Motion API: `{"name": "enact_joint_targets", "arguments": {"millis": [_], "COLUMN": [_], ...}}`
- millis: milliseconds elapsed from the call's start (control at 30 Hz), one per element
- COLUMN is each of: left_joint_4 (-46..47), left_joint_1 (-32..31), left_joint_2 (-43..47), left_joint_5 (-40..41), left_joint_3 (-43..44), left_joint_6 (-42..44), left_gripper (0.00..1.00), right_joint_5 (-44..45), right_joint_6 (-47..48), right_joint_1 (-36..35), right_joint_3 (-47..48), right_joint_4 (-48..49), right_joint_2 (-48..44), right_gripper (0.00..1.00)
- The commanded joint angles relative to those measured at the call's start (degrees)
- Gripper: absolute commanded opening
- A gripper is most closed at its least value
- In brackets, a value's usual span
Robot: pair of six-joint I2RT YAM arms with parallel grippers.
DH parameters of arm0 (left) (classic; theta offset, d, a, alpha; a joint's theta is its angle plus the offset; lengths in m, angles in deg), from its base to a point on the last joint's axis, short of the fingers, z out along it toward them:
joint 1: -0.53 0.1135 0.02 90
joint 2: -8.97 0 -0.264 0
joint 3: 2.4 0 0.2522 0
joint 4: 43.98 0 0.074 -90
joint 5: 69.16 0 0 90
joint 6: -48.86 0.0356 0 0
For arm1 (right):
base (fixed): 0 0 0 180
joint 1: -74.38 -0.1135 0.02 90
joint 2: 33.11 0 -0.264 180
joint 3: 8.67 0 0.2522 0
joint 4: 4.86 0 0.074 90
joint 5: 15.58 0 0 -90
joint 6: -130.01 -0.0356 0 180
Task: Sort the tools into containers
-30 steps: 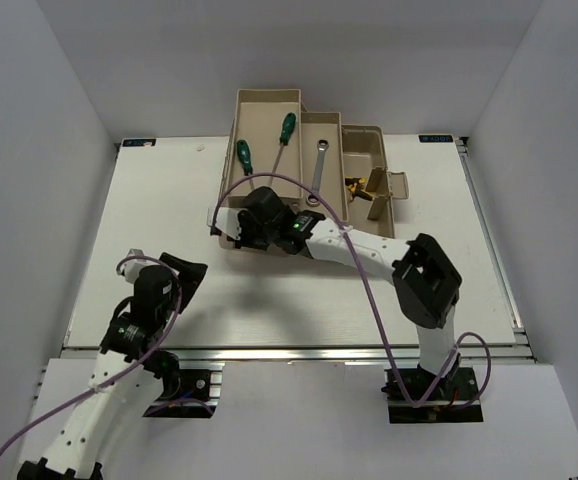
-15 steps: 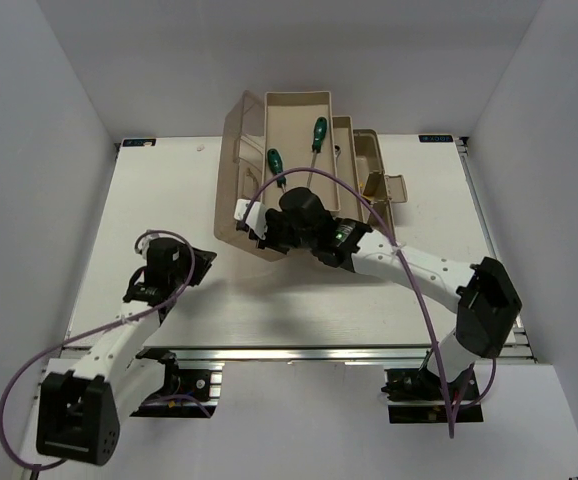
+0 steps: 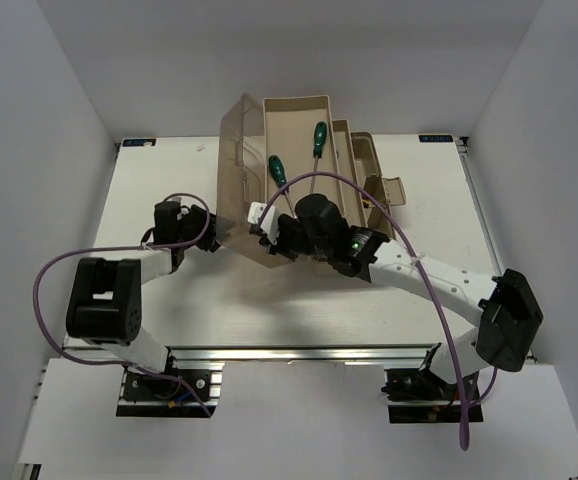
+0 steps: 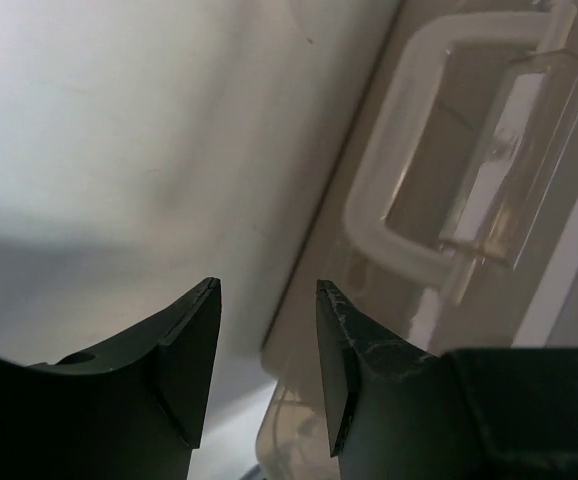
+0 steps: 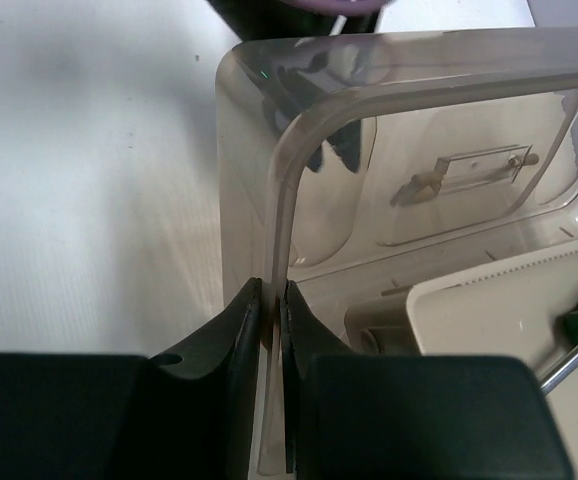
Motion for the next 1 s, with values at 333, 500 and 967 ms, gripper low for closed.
{"name": "enact_joint_targets", "arguments": {"millis": [333, 500, 967], "left_joint_4": [12.0, 14.3, 19.5], "left_joint_1": [0.1, 0.1, 0.1], "left_joint_2": [-15.1, -18.0, -19.0], "left_joint_5": [-16.8, -19.5, -21.3], "left_joint_3": [12.9, 16.4, 15.8], "left_joint_6": [-3.3, -4.9, -8.5], "left_gripper": [0.52, 0.52, 0.53], "right_joint_5": [-5.8, -5.4, -6.6], "right_joint_6": [-1.3, -0.7, 0.9], "right_joint_1": [-0.6, -0.6, -0.6], "right_joint_3": [-2.0, -3.3, -7.6], "right_joint_4": [16.3, 14.5, 9.3], "right_joint_2": [-9.5, -9.0, -17.7], "right_gripper": [0.02, 0.27, 0.56]}}
